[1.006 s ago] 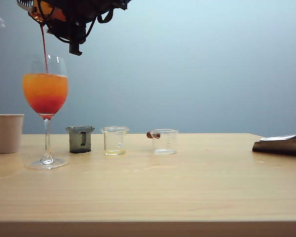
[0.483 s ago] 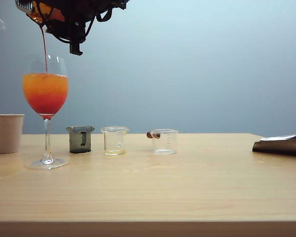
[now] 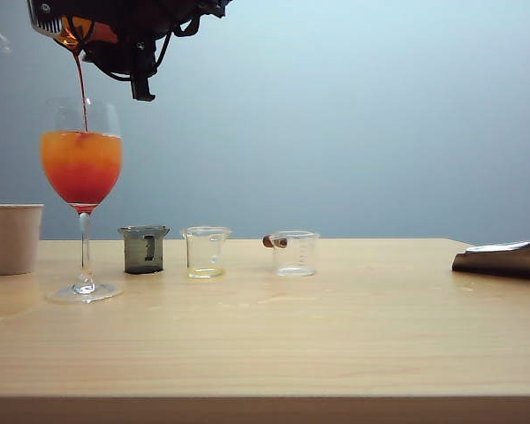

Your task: Pick up the fourth measuring cup from the left, pour the grenadine inside into the goblet, and finally put the measuring cup back in its original place.

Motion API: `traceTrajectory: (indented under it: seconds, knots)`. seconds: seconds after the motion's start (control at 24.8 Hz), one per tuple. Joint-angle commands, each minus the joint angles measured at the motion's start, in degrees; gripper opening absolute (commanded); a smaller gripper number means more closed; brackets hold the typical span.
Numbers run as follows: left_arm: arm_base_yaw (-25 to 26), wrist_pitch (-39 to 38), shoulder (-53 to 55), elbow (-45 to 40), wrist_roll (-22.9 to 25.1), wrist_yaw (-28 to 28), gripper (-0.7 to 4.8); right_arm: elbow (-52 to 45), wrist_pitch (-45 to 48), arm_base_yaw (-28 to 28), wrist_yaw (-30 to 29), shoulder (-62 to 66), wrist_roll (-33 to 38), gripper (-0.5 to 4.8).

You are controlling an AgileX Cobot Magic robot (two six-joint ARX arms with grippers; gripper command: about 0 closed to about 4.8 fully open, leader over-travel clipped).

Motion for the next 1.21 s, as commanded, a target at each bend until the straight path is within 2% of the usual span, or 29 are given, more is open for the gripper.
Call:
traceTrajectory:
  seconds: [0.04,0.4,0.76,1.21]
  knots:
    - [0.0,0.5,-0.1,0.2,0.0,-0.2,-0.05,0.3,1.0,0.0,-2.6,-0.5,-2.1,1.07]
    - [0.0,0.5,-0.1,0.2,0.0,-0.2,-0.05,0.3,1.0,0.0,-2.6,-0.5,-13.7,1.07]
    - [0.0,0.5,-0.1,0.2,0.0,-0.2,-0.05,0.1,1.0,0.1,-3.9,-0.5,-21.4,1.07]
    - [0.0,0.5,-0.1,0.2,0.0,-0.2,-0.04,0.1,1.9,0.4,-5.2,-0.5,-21.4,1.07]
